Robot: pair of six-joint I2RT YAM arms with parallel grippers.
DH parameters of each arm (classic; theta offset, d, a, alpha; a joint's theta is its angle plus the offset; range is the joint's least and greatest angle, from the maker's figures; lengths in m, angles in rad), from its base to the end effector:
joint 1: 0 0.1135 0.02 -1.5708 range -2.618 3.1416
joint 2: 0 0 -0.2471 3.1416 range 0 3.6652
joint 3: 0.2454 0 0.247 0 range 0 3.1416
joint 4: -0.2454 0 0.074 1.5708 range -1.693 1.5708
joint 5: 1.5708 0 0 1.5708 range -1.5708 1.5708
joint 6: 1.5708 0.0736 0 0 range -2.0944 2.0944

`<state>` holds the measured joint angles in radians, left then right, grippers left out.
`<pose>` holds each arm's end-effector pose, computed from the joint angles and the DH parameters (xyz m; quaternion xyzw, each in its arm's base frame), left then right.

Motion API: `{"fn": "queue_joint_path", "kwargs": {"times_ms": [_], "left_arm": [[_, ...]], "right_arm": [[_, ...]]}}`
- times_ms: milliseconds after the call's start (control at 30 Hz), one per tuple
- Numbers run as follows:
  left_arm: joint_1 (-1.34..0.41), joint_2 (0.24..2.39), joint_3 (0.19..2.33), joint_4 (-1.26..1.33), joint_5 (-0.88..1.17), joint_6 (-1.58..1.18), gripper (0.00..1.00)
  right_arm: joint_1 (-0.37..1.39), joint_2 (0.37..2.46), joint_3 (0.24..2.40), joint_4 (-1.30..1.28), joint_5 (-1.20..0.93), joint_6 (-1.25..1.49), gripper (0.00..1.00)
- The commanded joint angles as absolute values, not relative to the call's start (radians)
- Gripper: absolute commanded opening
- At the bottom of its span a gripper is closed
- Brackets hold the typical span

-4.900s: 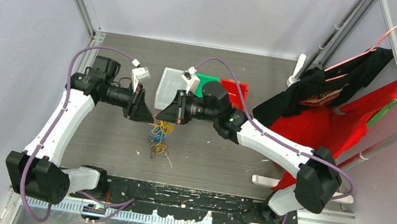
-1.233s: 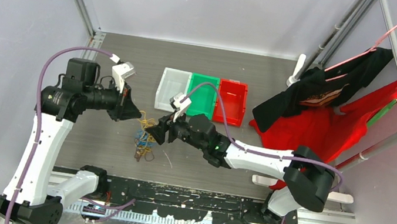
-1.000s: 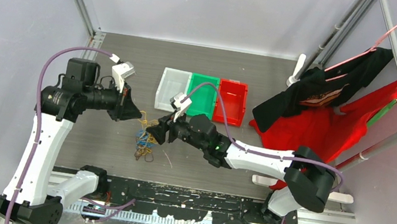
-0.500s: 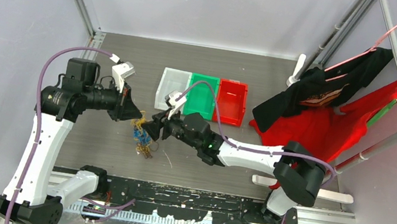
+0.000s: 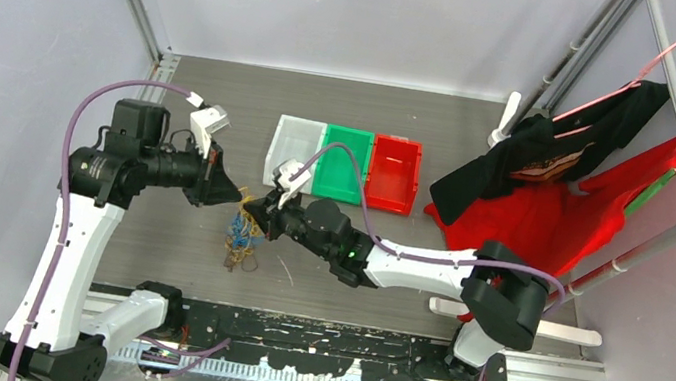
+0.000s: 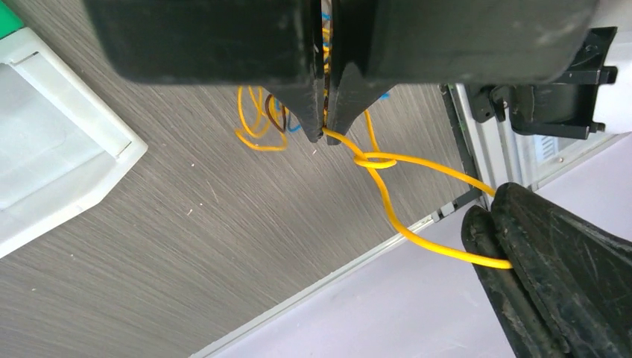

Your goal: Untangle the cables

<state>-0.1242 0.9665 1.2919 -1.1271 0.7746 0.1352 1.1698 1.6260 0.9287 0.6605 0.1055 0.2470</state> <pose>0.1678 -0.0728 0.3593 0.2515 0.8328 -0.3482 0.3493 0.1644 0.3679 0.2469 -0.2873 0.6601 0.4221 0.5510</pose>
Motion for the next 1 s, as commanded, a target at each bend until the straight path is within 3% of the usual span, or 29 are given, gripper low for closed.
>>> {"fn": "queue_joint_path", "kwargs": {"times_ms": [0,67,100,167,200,300,600,967], "left_arm": [[-0.126,0.940,1.308,-1.121,0.806,0.144,0.00],[-0.126,0.933,1.288,-1.108,0.776,0.158,0.04],[-0.126,0.928,1.276,-1.100,0.757,0.164,0.18],[-0.126,0.921,1.250,-1.097,0.736,0.183,0.58],[-0.126,0.917,1.235,-1.097,0.739,0.188,0.70],[-0.126,0.911,1.176,-1.093,0.760,0.208,0.86],[-0.126,0.860,1.074,-0.973,0.942,0.149,0.83],[-0.126,0.889,1.124,-0.953,0.917,0.152,0.29]], "right_arm": [[1.189,1.576,0.972,0.720,0.166,0.185,0.01],[1.189,1.551,0.972,0.686,0.157,0.185,0.01],[1.189,1.538,0.969,0.668,0.155,0.185,0.01],[1.189,1.510,0.969,0.628,0.157,0.188,0.01],[1.189,1.496,0.968,0.609,0.157,0.190,0.01],[1.189,1.460,0.977,0.556,0.144,0.196,0.01],[1.189,1.422,1.095,0.337,0.101,0.299,0.01],[1.183,1.419,1.167,0.213,0.026,0.435,0.01]]}}
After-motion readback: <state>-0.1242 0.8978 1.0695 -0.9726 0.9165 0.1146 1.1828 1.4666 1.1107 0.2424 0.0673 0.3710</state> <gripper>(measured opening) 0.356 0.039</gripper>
